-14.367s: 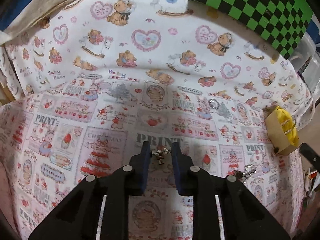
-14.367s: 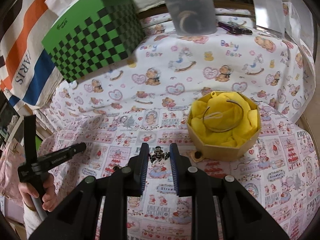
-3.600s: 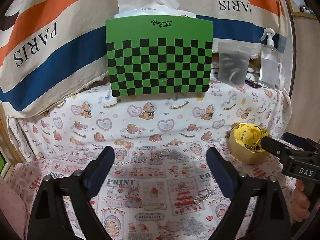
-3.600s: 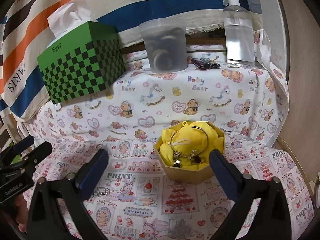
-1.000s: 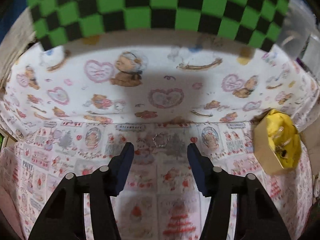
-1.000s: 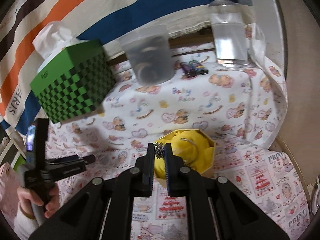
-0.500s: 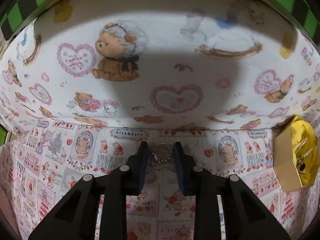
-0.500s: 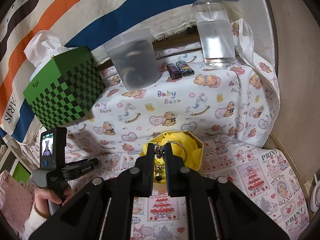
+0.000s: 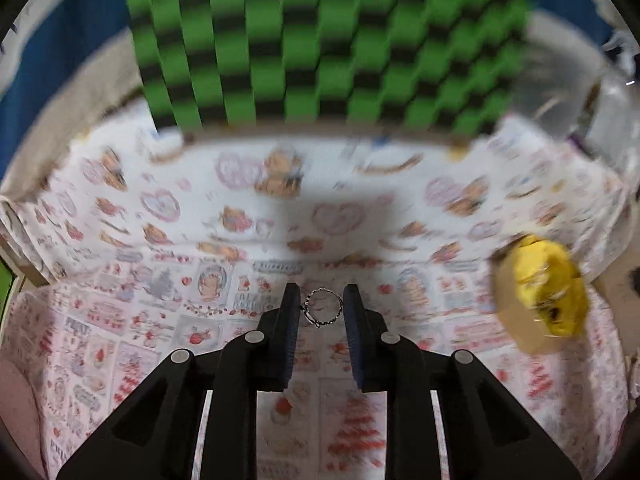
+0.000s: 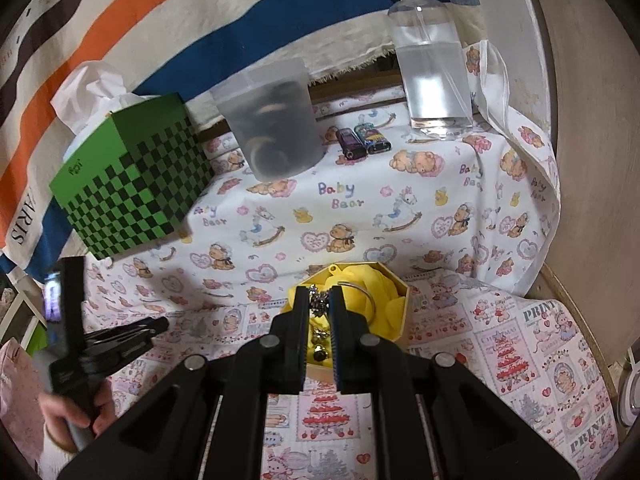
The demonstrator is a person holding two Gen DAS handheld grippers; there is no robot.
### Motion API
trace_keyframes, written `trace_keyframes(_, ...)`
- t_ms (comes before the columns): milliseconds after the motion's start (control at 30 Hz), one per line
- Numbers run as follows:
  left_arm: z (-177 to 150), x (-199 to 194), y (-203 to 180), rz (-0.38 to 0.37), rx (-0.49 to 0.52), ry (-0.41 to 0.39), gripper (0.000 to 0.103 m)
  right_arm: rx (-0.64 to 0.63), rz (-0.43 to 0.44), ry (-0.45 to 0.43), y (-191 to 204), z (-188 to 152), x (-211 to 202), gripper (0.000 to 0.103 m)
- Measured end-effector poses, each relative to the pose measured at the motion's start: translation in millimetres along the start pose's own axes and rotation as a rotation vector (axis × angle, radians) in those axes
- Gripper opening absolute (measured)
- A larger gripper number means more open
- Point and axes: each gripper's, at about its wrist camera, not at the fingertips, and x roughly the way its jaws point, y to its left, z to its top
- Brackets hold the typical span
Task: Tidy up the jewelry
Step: 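Lower both held pieces into the yellow-lined box and open both tools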
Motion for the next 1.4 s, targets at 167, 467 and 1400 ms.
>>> trace_keyframes(167, 6, -57, -7, -0.06, 0.018, -0.13, 0.021, -0.021, 0.001, -0.014, 4, -1, -4, 0.009)
trace_keyframes(467, 8, -106, -33, -0.154, 0.082, -0.242, 0.021, -0.019, 0.018, -0.044, 3, 3, -16, 0.009)
trace_keyframes(1400, 15, 4, -143, -0.393, 0.135, -0.003, 0.021, 0.088, 0.062, -0.044, -58, 27, 11, 0.009)
